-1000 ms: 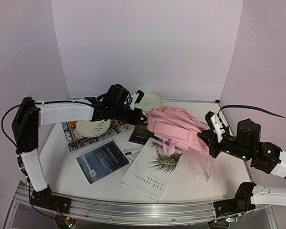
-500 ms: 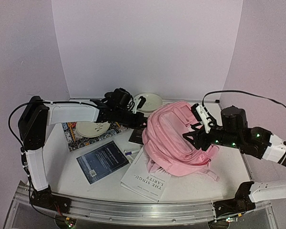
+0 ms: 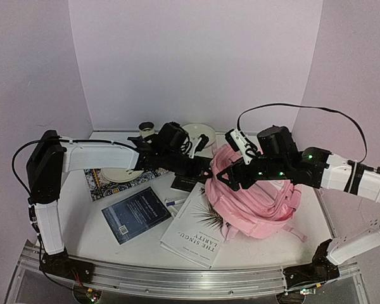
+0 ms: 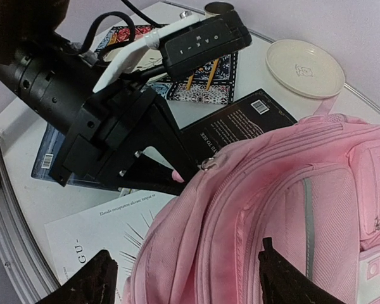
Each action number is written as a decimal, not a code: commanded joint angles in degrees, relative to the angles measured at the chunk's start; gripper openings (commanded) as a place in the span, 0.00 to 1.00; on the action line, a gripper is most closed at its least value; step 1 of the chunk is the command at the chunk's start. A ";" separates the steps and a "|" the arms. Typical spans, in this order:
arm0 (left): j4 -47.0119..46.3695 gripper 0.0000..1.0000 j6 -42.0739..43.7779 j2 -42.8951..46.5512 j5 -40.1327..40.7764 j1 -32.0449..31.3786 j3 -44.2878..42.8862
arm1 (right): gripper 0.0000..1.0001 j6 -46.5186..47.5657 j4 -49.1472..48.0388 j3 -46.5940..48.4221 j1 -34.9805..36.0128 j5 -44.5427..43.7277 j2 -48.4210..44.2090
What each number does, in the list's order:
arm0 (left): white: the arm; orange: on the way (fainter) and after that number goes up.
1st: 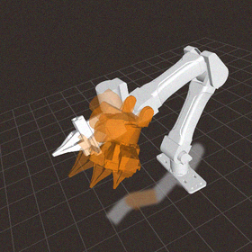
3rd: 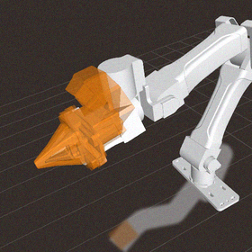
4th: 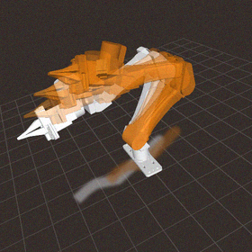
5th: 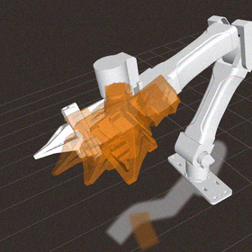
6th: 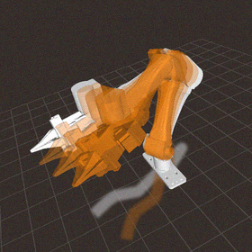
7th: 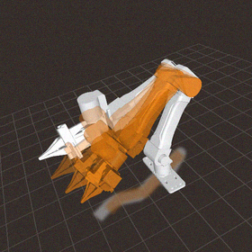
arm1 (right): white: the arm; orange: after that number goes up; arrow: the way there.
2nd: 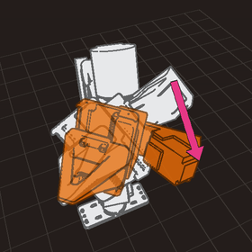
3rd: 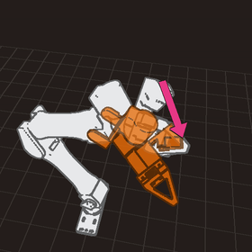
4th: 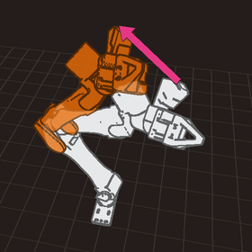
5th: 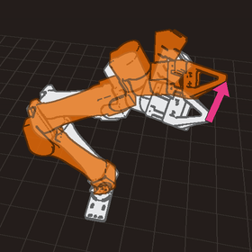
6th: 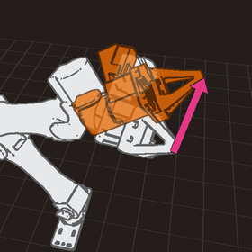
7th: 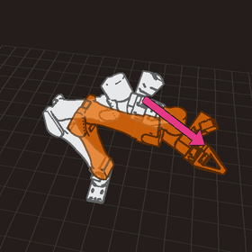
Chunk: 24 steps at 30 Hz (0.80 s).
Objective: Pack the student bag
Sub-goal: Adjust the student bag at the center of the board, then hold the largest pocket of the student bag.
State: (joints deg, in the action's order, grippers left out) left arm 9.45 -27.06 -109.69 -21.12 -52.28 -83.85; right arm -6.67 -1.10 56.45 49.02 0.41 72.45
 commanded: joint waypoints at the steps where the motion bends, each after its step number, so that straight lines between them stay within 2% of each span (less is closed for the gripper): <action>1: -6.62 0.00 0.05 2.11 -1.80 -0.83 -5.32 | 0.76 -0.92 2.29 3.83 1.01 -3.48 2.14; 6: -6.68 0.00 -0.01 2.06 -2.43 -1.07 -6.45 | 0.67 -1.15 4.24 4.17 1.50 -6.86 5.16; 9: -6.64 0.00 -0.01 2.28 -2.87 -1.16 -6.74 | 0.56 -1.12 4.86 3.98 1.48 -8.27 6.23; 11: -6.64 0.00 0.24 2.48 -2.99 -1.16 -6.73 | 0.43 -1.07 5.27 3.80 1.48 -9.78 6.35; 13: -6.45 0.00 0.78 2.75 -2.24 -1.16 -6.48 | 0.25 -0.98 5.72 3.36 1.49 -11.75 5.82; 16: -5.20 0.00 2.44 2.83 1.32 -1.06 -6.34 | 0.03 0.16 6.04 2.30 1.48 -11.92 3.28; 18: -4.01 0.00 3.29 2.52 4.09 -0.65 -6.58 | 0.00 1.32 6.16 1.34 1.44 -11.58 0.97; 24: -2.18 0.00 3.93 0.63 7.70 2.87 -7.38 | 0.00 3.64 7.30 -2.07 1.44 -11.87 -6.39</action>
State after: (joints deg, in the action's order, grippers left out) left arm 10.56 -24.85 -109.69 -19.03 -52.92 -86.98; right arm -5.63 4.17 55.98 50.35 -9.75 72.34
